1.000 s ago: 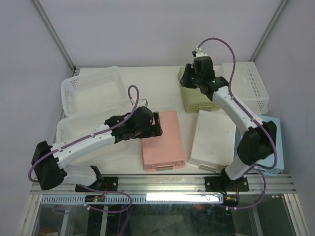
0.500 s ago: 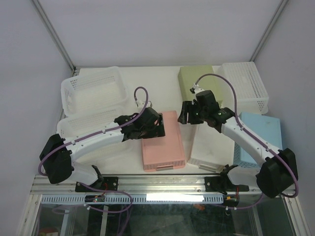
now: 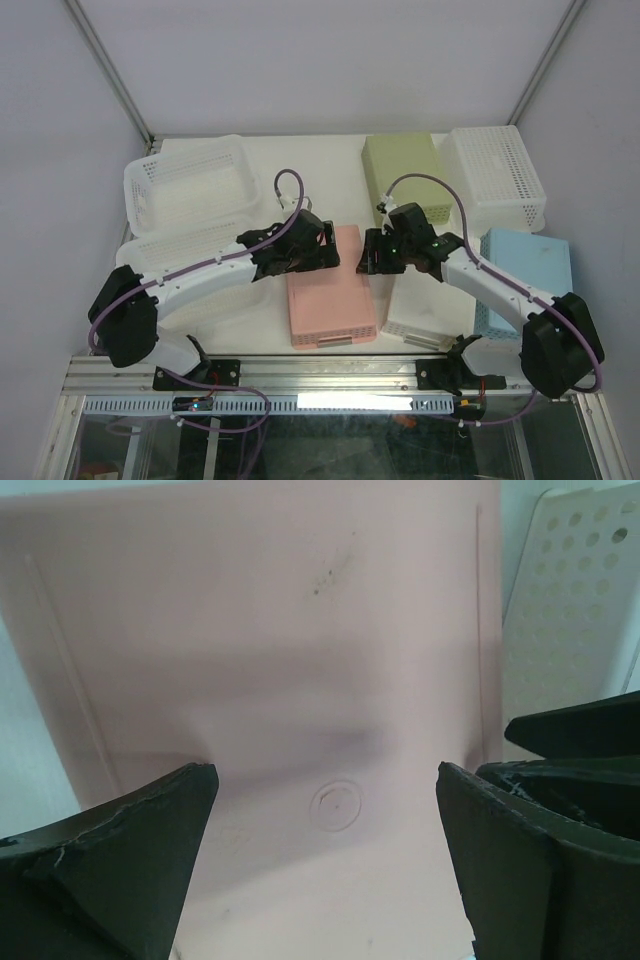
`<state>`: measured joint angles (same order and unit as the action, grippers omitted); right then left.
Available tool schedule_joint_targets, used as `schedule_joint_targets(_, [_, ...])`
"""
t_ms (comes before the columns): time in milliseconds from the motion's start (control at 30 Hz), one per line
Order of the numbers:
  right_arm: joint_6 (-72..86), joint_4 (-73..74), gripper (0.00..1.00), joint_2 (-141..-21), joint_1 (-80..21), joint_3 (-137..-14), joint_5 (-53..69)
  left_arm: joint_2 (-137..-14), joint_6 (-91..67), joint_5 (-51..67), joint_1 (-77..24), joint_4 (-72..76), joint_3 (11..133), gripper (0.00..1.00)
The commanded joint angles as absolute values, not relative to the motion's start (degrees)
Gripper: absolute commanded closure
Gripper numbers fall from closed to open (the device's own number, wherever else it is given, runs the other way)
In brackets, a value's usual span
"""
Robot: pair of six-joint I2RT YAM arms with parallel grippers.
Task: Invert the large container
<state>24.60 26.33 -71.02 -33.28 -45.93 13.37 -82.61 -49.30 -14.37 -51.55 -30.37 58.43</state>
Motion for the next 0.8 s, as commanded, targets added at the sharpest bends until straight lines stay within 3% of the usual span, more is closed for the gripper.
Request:
schedule_joint_targets(0, [26.5, 21.2, 0.51, -73.4, -33.7, -44.9, 13.6, -86.5, -45.7, -12.2, -49.6, -28.6, 60.2, 0.01])
schedule_joint_targets(233, [30.1, 18.0, 0.67, -75.1, -33.6, -44.2, 8.9, -91.1, -40.3, -11.4, -46.0, -27.9, 65.3, 0.01])
schedule_joint_targets(400, [31.6, 15.9, 0.76, -78.4, -33.5, -46.4, 5.4, -95.2, -33.1, -15.2, -44.7, -31.9, 76.9, 0.01])
schedule_joint_targets(767, [32.0, 11.8, 0.84, -91.5, -27.6, -58.7, 0.7, -96.1, -28.0, -14.2, -41.3, -36.1, 88.8, 0.01])
